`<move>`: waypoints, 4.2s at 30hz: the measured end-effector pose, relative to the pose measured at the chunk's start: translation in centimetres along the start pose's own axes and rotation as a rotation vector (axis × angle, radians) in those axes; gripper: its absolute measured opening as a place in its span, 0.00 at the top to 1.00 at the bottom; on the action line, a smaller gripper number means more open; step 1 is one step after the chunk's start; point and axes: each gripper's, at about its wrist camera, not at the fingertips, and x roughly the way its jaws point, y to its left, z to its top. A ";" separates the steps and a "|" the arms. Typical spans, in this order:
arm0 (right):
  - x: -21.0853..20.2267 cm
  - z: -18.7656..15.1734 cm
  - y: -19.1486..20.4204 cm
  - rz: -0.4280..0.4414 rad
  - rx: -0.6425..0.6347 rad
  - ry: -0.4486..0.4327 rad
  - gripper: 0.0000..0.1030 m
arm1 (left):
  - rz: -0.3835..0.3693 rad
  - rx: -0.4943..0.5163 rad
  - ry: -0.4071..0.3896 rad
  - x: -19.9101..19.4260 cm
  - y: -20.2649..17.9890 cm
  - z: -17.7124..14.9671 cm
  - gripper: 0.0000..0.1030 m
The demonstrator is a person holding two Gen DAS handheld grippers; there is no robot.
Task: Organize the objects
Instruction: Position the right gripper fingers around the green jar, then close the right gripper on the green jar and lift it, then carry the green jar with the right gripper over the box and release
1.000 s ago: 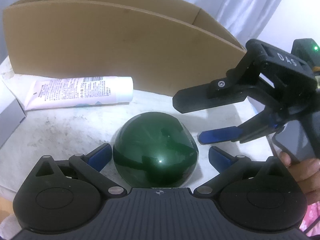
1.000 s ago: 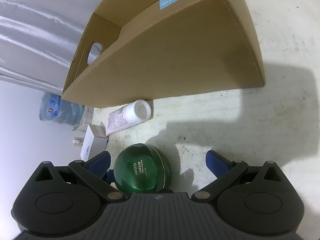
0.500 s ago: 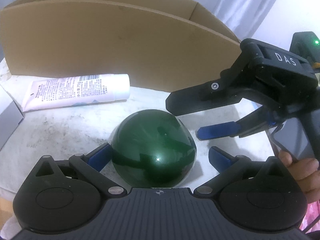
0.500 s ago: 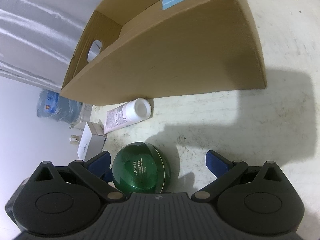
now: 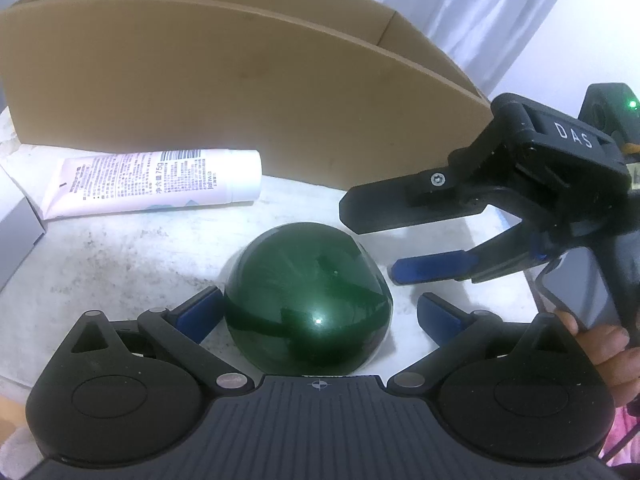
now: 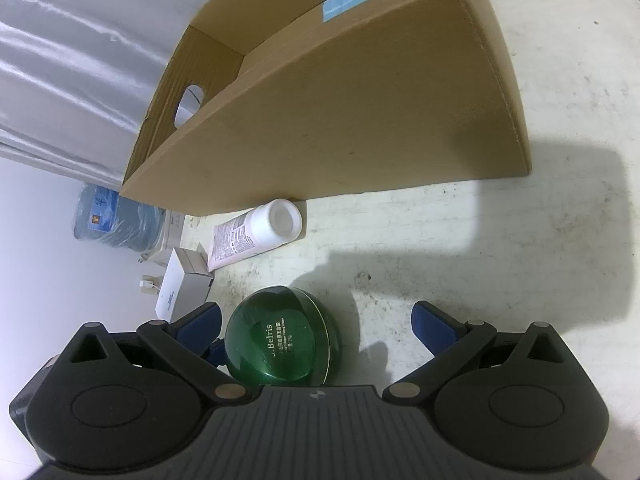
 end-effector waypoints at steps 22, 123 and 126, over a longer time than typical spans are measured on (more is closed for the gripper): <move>0.5 -1.8 5.6 -0.141 -0.417 0.041 0.13 | 0.197 0.228 -0.046 1.2 -4.0 -0.8 0.16; 2.7 21.2 5.2 -0.239 -0.297 0.448 0.23 | 0.082 0.005 0.392 7.4 -6.5 17.9 0.20; 3.3 21.5 4.8 -0.237 -0.274 0.471 0.23 | 0.077 -0.004 0.416 8.2 -5.1 19.7 0.20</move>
